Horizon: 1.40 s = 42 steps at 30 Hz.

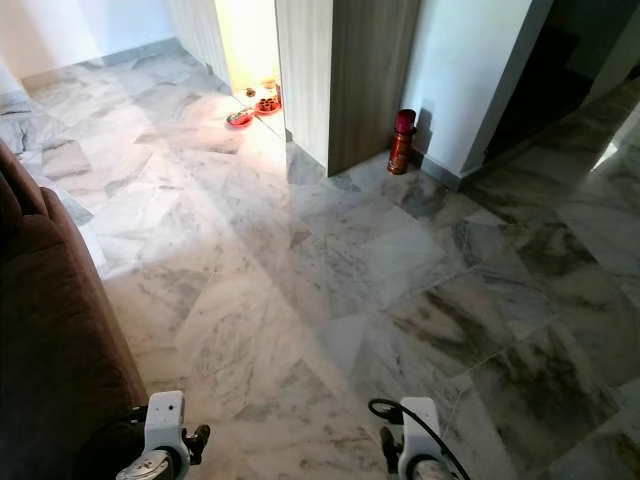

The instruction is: Move the pillow to the sofa from floor

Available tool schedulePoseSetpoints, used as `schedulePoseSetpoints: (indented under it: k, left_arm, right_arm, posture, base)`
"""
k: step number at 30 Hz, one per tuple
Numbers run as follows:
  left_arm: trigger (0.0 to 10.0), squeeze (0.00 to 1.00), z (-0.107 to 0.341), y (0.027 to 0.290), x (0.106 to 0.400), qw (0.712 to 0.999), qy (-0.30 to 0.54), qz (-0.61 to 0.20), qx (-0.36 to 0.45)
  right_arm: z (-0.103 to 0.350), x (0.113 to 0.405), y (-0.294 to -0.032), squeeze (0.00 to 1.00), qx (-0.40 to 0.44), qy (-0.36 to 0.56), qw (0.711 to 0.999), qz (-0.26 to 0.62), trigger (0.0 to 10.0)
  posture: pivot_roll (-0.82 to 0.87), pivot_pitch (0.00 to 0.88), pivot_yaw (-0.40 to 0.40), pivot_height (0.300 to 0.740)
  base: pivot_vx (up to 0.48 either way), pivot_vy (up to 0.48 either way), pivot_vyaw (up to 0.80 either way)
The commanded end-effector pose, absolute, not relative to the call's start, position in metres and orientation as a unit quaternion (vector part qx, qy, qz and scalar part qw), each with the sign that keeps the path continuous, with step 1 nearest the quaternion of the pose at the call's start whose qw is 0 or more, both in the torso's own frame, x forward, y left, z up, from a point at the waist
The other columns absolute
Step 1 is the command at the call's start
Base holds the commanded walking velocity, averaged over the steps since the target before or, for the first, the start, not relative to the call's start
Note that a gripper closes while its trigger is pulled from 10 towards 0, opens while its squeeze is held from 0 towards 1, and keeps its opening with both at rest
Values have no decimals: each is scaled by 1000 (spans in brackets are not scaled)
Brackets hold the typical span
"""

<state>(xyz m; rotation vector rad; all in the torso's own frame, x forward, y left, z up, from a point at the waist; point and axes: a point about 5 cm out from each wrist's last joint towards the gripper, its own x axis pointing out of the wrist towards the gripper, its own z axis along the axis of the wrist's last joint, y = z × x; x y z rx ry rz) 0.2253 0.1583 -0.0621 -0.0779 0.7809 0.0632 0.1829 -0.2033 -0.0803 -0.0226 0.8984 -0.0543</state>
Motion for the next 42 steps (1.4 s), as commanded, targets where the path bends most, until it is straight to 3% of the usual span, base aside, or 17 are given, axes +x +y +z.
schedulePoseSetpoints:
  k: [1, 7, 13, 42]
  left_arm:
    - [10000, 0, -68, 153, 217, 914, 403, 29, -26]
    - [10000, 0, -66, 143, 221, 915, 402, 24, -25]
    - [10000, 0, -69, 157, 215, 913, 407, 27, -15]
    - [10000, 0, -69, 160, 216, 913, 408, 22, -13]
  right_arm:
    - [-80, 183, -199, 0, -3, 430, 903, -22, 10000]
    - [-81, 183, -197, 0, -1, 430, 903, -16, 10000]
    - [-81, 185, -186, 0, 2, 427, 904, -6, 10000]
    - [-84, 183, -178, 0, 15, 440, 898, -2, 10000]
  posture:
    - [90, 102, 1, 740]
    - [92, 98, 2, 740]
    - [93, 91, 10, 740]
    - [100, 143, 7, 740]
  base:
    - [0, 0, 800]
    - [0, 0, 800]
    - [0, 0, 800]
    - [0, 0, 772]
